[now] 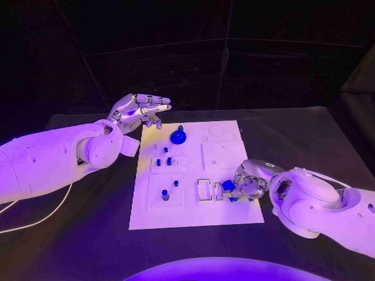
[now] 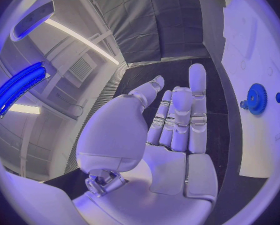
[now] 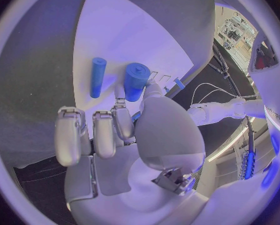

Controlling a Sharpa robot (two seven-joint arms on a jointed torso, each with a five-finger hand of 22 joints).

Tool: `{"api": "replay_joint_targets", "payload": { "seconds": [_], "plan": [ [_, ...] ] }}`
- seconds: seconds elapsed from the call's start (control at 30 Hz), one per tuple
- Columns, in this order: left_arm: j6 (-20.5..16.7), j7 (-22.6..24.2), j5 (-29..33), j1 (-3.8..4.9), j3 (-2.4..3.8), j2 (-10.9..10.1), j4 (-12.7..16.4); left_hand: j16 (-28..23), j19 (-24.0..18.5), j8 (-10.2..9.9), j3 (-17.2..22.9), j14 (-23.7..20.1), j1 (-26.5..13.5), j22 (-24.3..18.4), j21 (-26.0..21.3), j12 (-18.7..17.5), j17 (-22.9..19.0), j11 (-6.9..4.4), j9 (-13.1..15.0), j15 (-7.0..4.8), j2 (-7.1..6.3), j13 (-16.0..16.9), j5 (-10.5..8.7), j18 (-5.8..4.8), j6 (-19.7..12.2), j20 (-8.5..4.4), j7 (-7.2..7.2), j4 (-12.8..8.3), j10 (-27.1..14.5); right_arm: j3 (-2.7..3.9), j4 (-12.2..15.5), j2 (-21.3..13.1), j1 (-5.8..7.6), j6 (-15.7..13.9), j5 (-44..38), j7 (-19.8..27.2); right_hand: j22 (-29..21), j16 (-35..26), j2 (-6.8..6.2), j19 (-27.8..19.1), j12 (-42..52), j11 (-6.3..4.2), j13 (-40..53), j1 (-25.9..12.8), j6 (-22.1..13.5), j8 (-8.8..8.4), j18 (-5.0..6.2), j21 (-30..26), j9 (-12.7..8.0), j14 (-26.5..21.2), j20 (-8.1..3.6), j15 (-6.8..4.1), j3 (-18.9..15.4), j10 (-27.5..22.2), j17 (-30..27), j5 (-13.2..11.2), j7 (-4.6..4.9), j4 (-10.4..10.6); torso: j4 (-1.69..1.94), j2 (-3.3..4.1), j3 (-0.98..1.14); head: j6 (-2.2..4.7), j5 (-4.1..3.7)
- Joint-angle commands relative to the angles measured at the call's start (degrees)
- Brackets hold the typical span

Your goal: Assemble the parts on the task board

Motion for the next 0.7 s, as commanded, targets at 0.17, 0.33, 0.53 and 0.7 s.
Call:
{"api": "replay_joint_targets", "payload": {
  "seconds": [0.17,0.33,0.53,0.7],
  "plan": [
    [0.8,0.2,0.2,0.08,-0.07,0.0,-0.1,0.2,-0.1,0.3,-0.4,-0.5,0.2,-0.1,-0.2,0.3,-0.1,0.04,0.1,-0.1,0.29,0.0,0.1,0.31,-0.4,0.35,-0.09,0.1,-0.3,-0.54,1.6,-1.7,-0.66,-8.3,-1.0,-0.2,9.4,0.5,2.25,2.1,1.1,-0.76,1.7,2.0,1.5,1.46,-1.1,0.8,1.5,3.8,-0.57,-0.87,0.3,1.0,2.9,3.5,-0.72,-0.2,-0.07,-0.15,0.03,0.21,0.04],
    [0.8,0.1,0.2,0.08,-0.22,0.1,-0.2,0.2,-0.1,0.3,-0.4,-0.5,0.2,-0.1,-0.2,0.3,-0.1,0.04,0.1,-0.1,0.29,0.0,0.1,0.31,-0.4,0.35,-0.09,0.1,-0.3,-0.51,3.6,-2.4,-0.64,-13.0,1.3,1.9,9.5,0.5,1.78,2.1,1.0,-0.82,1.8,0.5,1.4,1.65,-1.13,0.8,2.1,3.8,-0.74,-0.96,-1.1,1.1,2.9,3.8,-0.77,0.5,0.04,-0.25,-0.06,0.27,0.19],
    [0.9,0.1,0.2,0.08,-0.36,0.2,-0.2,0.2,-0.1,0.3,-0.5,-0.5,0.1,-0.1,-0.2,0.4,-0.1,0.05,0.1,-0.08,0.3,0.0,0.1,0.31,-0.5,0.36,-0.07,0.1,-0.4,-0.47,4.9,-1.6,-0.6,-15.1,3.7,2.9,9.6,0.4,1.79,2.2,0.7,-0.89,1.7,-0.7,1.3,1.75,-1.14,0.9,2.6,3.8,-0.82,-1.03,-2.0,1.1,2.8,3.8,-0.86,0.6,0.0,-0.12,-0.05,0.49,0.31],
    [0.9,0.1,0.2,0.08,-0.43,0.2,-0.2,0.2,-0.1,0.3,-0.5,-0.5,0.1,-0.1,-0.2,0.4,-0.1,0.05,0.1,-0.08,0.3,0.0,0.1,0.31,-0.5,0.36,-0.07,0.1,-0.4,-0.46,4.3,0.2,-0.59,-13.7,5.3,2.3,9.6,0.4,2.26,2.2,0.5,-0.95,1.6,-1.6,1.2,1.82,-1.14,0.9,3.0,3.8,-0.86,-1.09,-2.6,1.1,2.8,3.7,-0.94,0.7,-0.03,-0.08,-0.09,0.43,0.56]
  ]
}}
